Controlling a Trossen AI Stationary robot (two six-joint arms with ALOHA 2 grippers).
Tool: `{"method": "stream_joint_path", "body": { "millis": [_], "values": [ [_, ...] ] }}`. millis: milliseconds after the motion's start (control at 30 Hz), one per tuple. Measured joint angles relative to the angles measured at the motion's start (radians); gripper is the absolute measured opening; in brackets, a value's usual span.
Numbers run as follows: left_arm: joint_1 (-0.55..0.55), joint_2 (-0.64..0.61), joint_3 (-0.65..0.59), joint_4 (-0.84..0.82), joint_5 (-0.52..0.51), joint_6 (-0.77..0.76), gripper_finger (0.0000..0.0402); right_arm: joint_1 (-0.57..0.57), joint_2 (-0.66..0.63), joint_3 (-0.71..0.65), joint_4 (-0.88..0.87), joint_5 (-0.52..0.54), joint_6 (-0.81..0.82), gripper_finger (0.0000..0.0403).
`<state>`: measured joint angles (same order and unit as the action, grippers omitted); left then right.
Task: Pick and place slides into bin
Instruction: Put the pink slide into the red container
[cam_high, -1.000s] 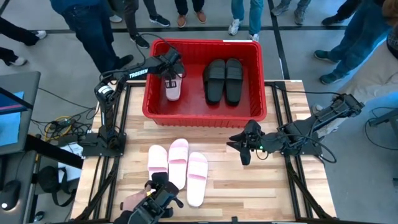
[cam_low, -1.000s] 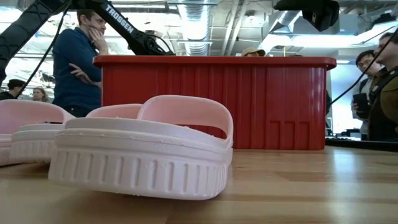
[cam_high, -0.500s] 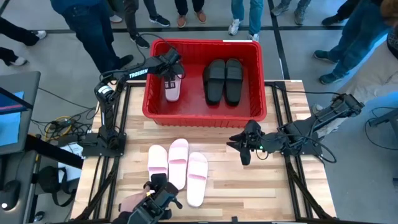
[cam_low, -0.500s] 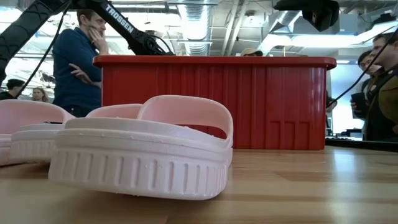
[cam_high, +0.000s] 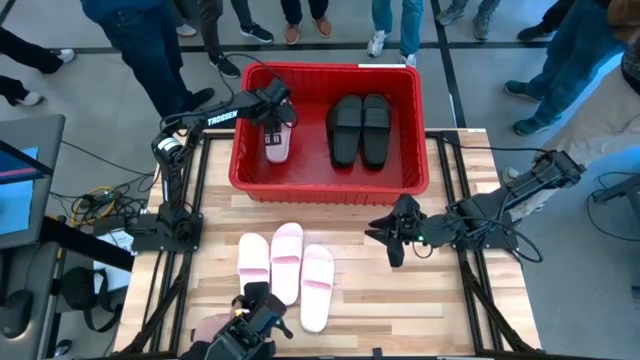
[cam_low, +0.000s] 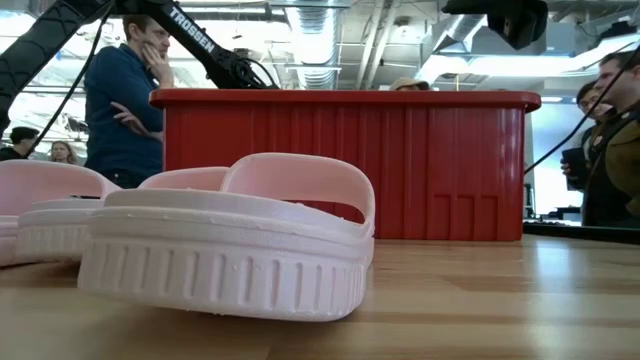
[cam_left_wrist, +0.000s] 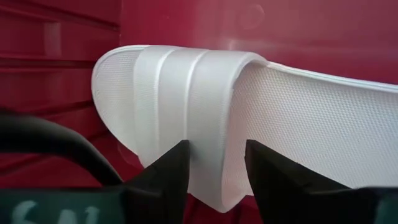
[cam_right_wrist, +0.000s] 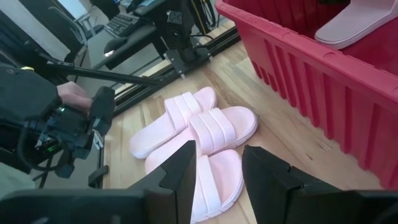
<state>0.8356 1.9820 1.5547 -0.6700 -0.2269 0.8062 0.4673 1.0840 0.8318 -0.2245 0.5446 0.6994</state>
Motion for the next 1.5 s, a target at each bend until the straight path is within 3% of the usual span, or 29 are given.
{"method": "stream_joint_path", "body": {
  "millis": [233, 900, 1233, 1500],
  "values": [
    [-0.001, 0.0, 0.002, -0.018, -0.001, 0.0, 0.0145, 0.002, 0.0, 0.0, -0.001, 0.001, 0.0, 0.0118],
    [-0.022, 0.0, 0.156, -0.227, 0.083, -0.032, 0.0145, 0.004, 0.0, 0.0, -0.008, 0.002, -0.009, 0.0118],
    [-0.096, 0.0, 0.295, -0.338, 0.125, -0.095, 0.0145, 0.004, 0.0, 0.0, -0.008, 0.002, -0.029, 0.0118],
    [-0.167, -0.005, 0.485, -0.479, 0.139, -0.154, 0.0144, 0.03, 0.0, 0.0, -0.009, 0.002, -0.045, 0.0118]
  ]
}}
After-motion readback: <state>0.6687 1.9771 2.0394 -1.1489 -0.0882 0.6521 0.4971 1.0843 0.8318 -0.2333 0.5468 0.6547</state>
